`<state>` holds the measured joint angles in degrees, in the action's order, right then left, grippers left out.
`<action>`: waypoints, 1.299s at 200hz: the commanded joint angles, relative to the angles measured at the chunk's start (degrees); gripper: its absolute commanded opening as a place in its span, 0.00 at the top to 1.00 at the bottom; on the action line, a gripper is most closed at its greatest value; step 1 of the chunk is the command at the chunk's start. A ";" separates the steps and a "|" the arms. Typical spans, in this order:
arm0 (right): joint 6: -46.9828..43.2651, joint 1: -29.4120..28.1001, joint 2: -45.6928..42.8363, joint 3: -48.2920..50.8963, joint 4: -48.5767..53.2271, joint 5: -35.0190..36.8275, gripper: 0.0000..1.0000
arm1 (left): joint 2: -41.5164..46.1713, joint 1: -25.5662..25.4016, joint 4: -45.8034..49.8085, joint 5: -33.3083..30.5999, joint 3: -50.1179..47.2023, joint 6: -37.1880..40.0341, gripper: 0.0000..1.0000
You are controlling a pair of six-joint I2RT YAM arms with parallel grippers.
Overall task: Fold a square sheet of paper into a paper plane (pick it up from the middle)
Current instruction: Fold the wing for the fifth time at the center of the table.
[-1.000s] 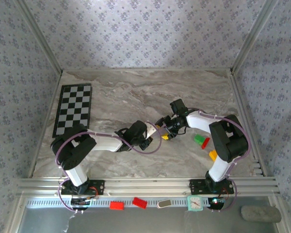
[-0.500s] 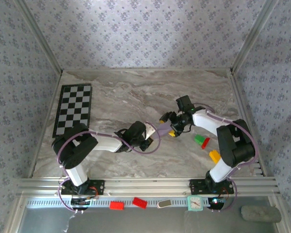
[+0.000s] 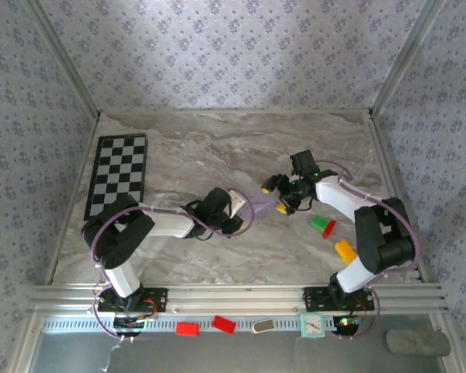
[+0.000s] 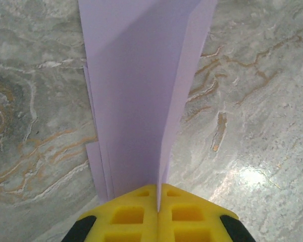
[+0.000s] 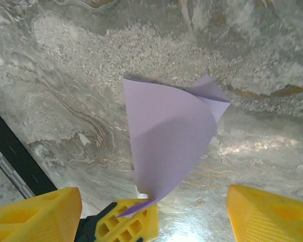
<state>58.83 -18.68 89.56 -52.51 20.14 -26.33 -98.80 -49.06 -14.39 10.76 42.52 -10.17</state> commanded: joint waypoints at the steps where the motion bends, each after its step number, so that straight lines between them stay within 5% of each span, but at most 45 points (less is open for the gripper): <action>1: -4.18 0.72 -1.86 1.54 -1.13 0.06 0.23 | 0.06 1.36 4.76 4.14 2.02 -3.42 0.99; 78: -10.89 0.52 -7.58 9.98 -13.75 -0.61 0.26 | -2.87 3.99 8.10 10.75 4.93 -10.57 0.98; 127: -11.69 -2.95 -6.86 12.93 -21.16 -2.96 0.38 | -3.85 4.50 7.35 11.48 4.66 -13.58 0.97; 260: -10.20 -8.90 5.56 11.52 -34.39 -9.64 0.61 | -5.43 5.38 -1.04 12.52 -1.12 -19.53 0.87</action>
<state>48.62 -27.07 92.60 -38.83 -11.77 -33.63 -101.73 -43.86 -16.32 23.55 43.18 -28.84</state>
